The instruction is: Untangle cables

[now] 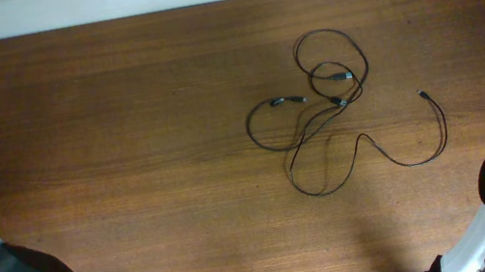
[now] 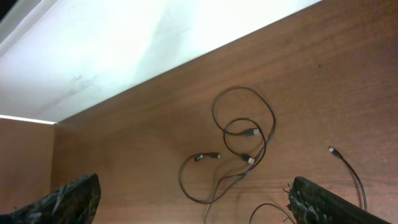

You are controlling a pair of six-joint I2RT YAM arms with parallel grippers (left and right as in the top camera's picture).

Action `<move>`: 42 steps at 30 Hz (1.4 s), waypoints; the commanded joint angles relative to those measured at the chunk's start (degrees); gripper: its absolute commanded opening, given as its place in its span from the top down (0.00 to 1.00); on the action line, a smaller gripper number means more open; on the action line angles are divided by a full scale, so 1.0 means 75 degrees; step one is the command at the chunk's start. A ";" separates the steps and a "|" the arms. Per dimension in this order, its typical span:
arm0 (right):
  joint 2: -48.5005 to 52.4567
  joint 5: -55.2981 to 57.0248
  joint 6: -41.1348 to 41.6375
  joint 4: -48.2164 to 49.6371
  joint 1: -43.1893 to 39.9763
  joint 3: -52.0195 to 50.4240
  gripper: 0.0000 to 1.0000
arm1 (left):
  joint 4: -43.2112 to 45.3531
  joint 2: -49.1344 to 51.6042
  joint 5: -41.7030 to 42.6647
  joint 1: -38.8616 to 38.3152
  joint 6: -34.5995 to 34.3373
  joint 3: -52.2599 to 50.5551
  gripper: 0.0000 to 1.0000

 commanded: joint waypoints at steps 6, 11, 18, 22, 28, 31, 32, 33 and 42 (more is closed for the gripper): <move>-0.0029 -0.0017 -0.0099 -0.0047 0.0035 0.0020 0.02 | 0.0580 0.2119 0.0886 0.0268 -0.0356 -0.0029 1.00; -0.0029 -0.0015 -0.0099 -0.0047 0.0035 0.0020 0.02 | 0.0216 0.2477 0.1868 0.0239 -0.0356 -0.0029 1.00; -0.0032 -0.0015 -0.0099 -0.0047 0.0035 0.0020 0.02 | -0.0198 0.2477 0.2614 0.0233 -0.0259 -0.0029 1.00; -0.0029 -0.0017 -0.0099 -0.0047 0.0035 0.0020 0.02 | -0.0189 0.2477 0.2900 0.0233 0.0000 -0.0029 0.40; -0.0032 -0.0020 -0.0099 -0.0047 0.0035 0.0020 0.02 | -0.0460 0.2244 0.2894 0.0236 0.0697 0.0280 0.01; -0.0032 -0.0020 -0.0099 -0.0047 0.0035 0.0020 0.02 | -0.0606 0.1466 0.2897 0.0221 0.0688 0.0589 0.01; -0.0029 -0.0017 -0.0099 -0.0047 0.0035 0.0020 0.02 | -0.0597 0.0953 0.2862 0.0242 0.0688 0.0597 0.01; -0.0029 -0.0017 -0.0102 -0.0047 0.0035 0.0020 0.02 | -0.0595 0.0612 0.2760 0.0242 0.0688 0.0597 0.01; -0.0029 -0.0015 -0.0283 -0.0047 0.0035 0.0020 0.01 | -0.0052 -0.2063 0.3450 -0.1043 0.3002 0.0597 0.05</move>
